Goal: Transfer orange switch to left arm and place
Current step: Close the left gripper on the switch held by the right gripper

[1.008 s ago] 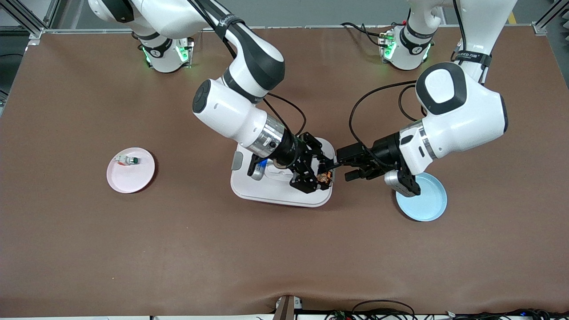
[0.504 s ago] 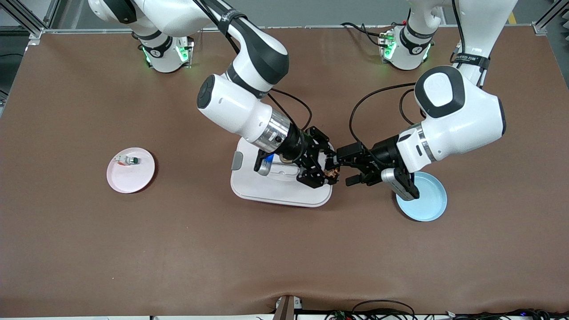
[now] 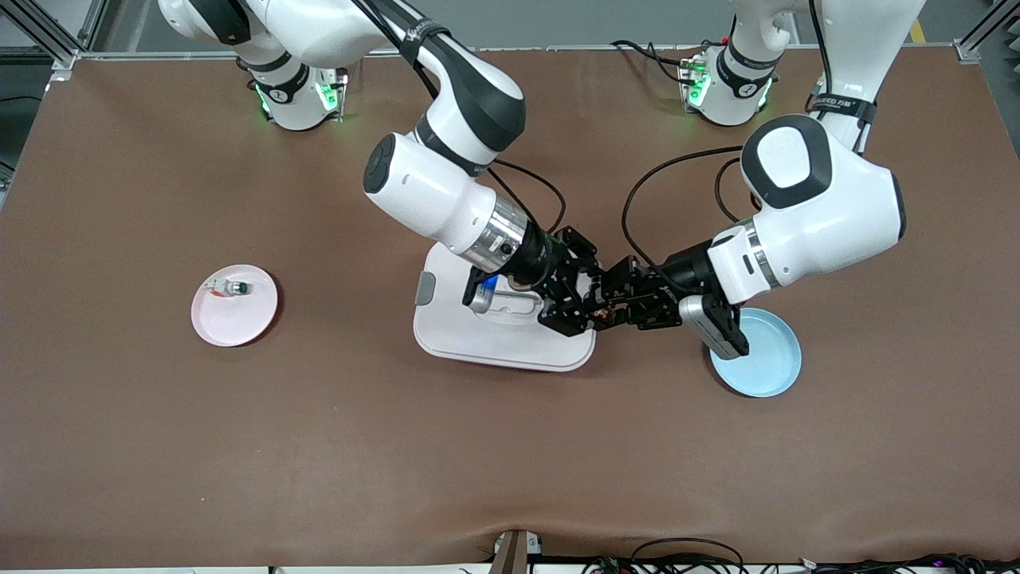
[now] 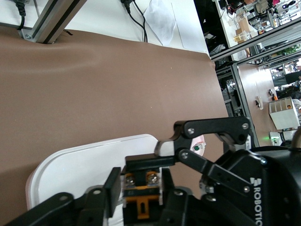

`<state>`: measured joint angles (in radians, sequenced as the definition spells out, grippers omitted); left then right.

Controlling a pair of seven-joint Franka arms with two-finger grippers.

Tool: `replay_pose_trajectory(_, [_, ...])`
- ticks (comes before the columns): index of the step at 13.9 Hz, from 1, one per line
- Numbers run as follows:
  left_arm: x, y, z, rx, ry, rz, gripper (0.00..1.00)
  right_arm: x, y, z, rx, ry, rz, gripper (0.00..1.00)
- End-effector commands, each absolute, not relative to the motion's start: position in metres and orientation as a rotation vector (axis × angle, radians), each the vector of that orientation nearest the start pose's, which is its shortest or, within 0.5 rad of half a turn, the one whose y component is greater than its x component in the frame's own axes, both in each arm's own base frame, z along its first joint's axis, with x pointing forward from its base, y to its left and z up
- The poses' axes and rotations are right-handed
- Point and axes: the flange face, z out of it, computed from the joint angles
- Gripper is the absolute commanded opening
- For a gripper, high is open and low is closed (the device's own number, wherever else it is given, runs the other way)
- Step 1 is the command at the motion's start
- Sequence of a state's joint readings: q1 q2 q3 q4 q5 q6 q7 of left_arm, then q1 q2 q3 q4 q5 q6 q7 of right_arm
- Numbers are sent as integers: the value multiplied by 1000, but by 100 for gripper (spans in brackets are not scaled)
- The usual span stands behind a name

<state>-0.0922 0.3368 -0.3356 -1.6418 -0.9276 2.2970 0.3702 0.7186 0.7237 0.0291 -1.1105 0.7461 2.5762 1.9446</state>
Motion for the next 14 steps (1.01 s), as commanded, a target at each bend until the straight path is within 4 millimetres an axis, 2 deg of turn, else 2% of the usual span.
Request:
replay_pose_trajectory(1, [634,-270,467,2212,-268,351,0,599,533,487,-1453,1686,578,0])
replay_pose_trajectory(4, [635,-268,466,2213,-267,350,0,600,532,486,-1453,1687,577,0])
replay_pose_trajectory(5, [635,-268,466,2213,-266,352,0,600,532,486,-1453,1687,577,41])
replay_pose_trajectory(6, [635,-267,466,2213,-266,351,0,600,532,486,-1453,1687,577,98])
replay_pose_trajectory(11, [636,-262,468,2215,-262,353,0,611,519,487,-1450,1694,562,100])
replay_pose_trajectory(14, [634,-257,476,2216,-261,359,0,624,501,483,-1501,1700,556,100])
